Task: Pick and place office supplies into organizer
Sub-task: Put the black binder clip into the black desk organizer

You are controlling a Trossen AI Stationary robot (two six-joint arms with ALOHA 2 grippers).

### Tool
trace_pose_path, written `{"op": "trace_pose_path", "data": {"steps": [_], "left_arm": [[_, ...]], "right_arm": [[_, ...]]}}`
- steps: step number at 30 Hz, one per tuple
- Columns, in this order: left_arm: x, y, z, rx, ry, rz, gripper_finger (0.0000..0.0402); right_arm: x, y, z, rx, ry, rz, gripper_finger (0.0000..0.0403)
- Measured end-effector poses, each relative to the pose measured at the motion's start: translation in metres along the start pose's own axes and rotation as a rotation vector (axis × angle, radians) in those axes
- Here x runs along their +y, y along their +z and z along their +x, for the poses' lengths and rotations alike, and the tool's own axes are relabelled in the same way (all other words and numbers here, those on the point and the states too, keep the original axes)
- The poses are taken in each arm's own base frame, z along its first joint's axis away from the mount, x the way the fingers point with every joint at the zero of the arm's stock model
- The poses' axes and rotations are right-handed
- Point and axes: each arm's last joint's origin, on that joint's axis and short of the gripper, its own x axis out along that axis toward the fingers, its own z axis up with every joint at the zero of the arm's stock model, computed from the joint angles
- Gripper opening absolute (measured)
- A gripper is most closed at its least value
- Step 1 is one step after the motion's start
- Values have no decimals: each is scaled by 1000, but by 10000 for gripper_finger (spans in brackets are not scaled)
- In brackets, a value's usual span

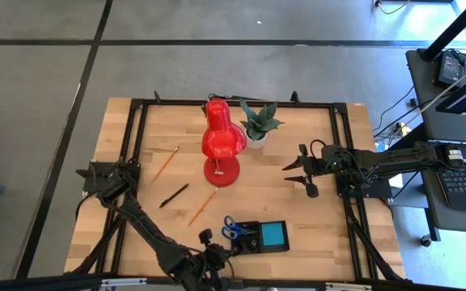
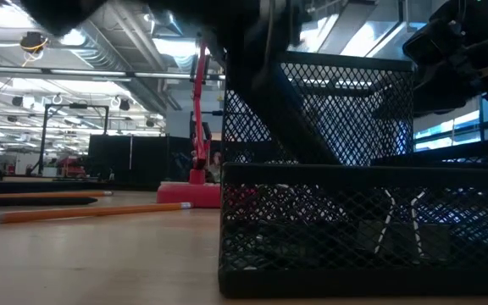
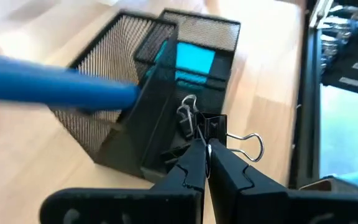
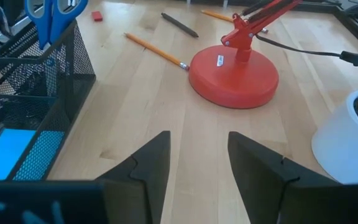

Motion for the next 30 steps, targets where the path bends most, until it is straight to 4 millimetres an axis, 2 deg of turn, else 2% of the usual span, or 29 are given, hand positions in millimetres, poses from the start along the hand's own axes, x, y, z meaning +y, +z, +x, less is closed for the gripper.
{"op": "trace_pose_path", "data": {"steps": [9,16,26,30], "left_arm": [[14,-2,22,24,5,-89,3],[27,0,40,146,-14,-191,3],[29,2,44,179,-29,-179,4],[29,3,44,171,-24,-179,16]], "right_arm": [[0,0,0,3,0,1,165],[0,-2,0,19,2,3,165],[0,-3,0,27,3,2,165],[0,-3,0,27,3,0,165]]}}
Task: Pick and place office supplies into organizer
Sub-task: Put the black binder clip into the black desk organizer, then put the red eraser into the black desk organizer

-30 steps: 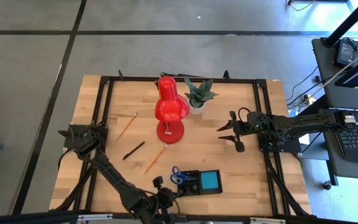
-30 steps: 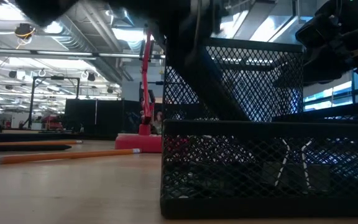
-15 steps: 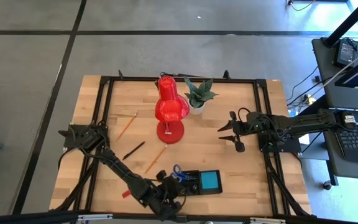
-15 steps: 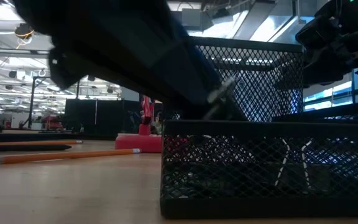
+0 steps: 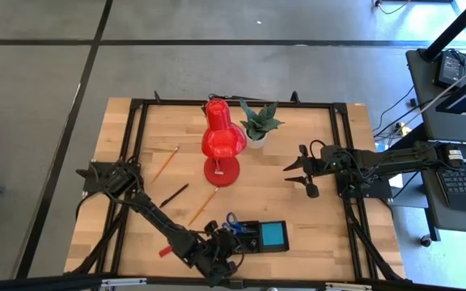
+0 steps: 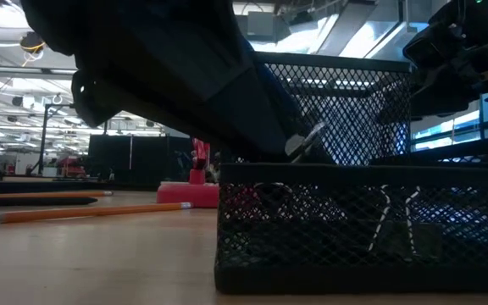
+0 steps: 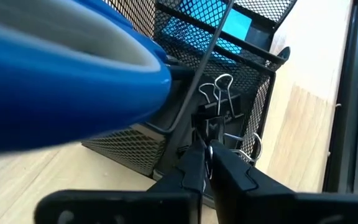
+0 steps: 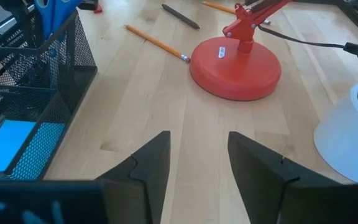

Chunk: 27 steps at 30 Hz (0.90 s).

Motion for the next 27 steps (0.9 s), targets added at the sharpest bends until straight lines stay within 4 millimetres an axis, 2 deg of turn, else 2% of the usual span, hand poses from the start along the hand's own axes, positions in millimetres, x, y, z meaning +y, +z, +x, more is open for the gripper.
{"op": "trace_pose_path", "data": {"steps": [12,21,27], "left_arm": [[0,1,-3,41,-16,6,66],[2,19,-35,177,-84,41,71],[-3,26,-54,299,-208,67,72]], "right_arm": [[0,0,0,0,0,0,165],[0,0,0,0,0,0,165],[0,0,0,0,0,0,165]]}}
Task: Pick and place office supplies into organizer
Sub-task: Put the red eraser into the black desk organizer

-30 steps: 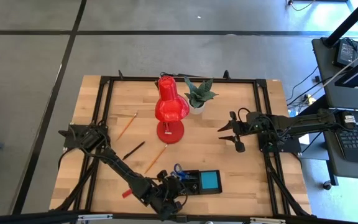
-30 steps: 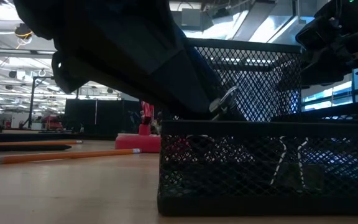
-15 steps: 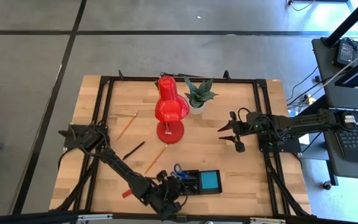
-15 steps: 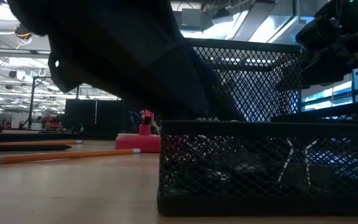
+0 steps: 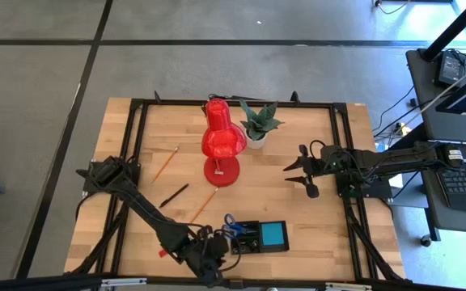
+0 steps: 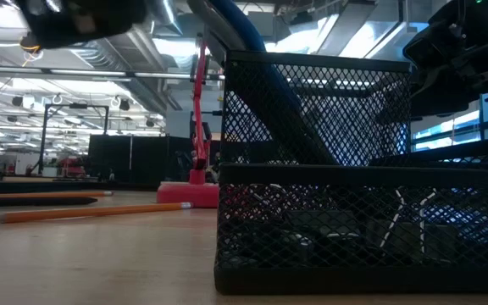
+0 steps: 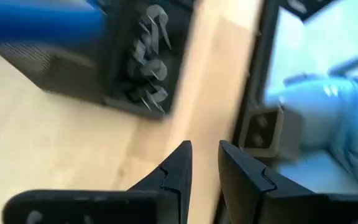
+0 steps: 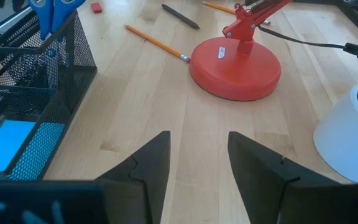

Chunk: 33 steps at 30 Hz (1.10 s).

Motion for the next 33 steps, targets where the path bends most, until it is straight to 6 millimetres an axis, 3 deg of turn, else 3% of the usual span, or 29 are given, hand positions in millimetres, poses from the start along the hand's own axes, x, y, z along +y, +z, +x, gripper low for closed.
{"op": "trace_pose_path", "data": {"steps": [17,24,33], "left_arm": [[23,22,8,90,44,-101,96],[29,27,10,260,-23,-206,113],[44,17,6,448,99,-291,153]], "right_arm": [[0,0,0,-5,-1,-4,165],[0,0,0,-5,-1,-4,165],[0,0,0,-4,-1,-27,165]]}}
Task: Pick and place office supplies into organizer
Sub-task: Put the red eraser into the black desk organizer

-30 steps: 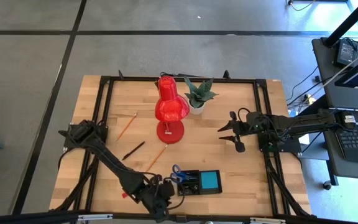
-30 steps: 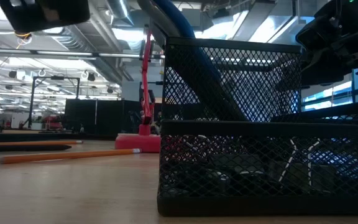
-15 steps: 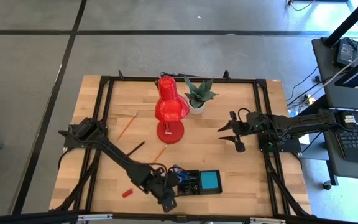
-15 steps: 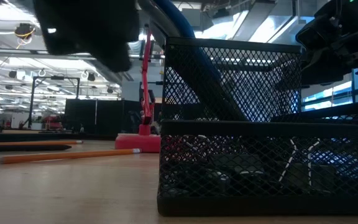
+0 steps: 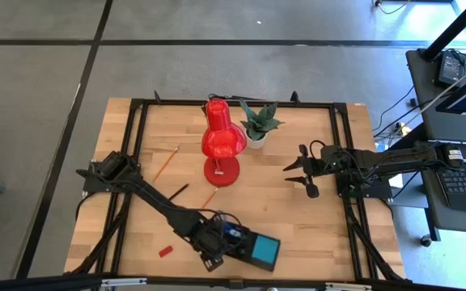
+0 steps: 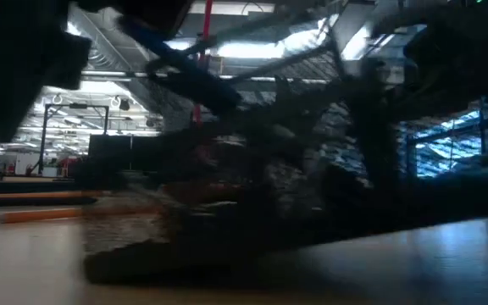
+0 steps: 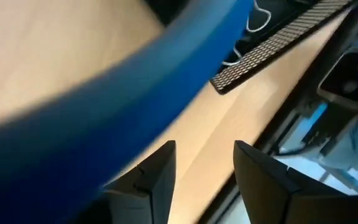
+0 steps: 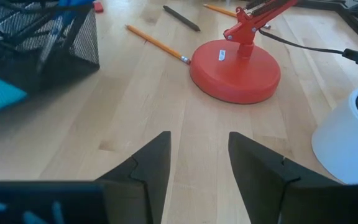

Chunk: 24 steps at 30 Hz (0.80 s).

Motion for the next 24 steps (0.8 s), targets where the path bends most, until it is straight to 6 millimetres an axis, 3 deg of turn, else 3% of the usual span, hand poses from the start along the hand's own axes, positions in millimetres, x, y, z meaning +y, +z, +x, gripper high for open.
{"op": "trace_pose_path", "data": {"steps": [15,24], "left_arm": [[-8,2,-3,-22,-78,27,146],[-23,-1,-21,66,-141,0,146]], "right_arm": [[0,0,0,0,0,5,165],[0,2,0,-23,-3,4,165]]}}
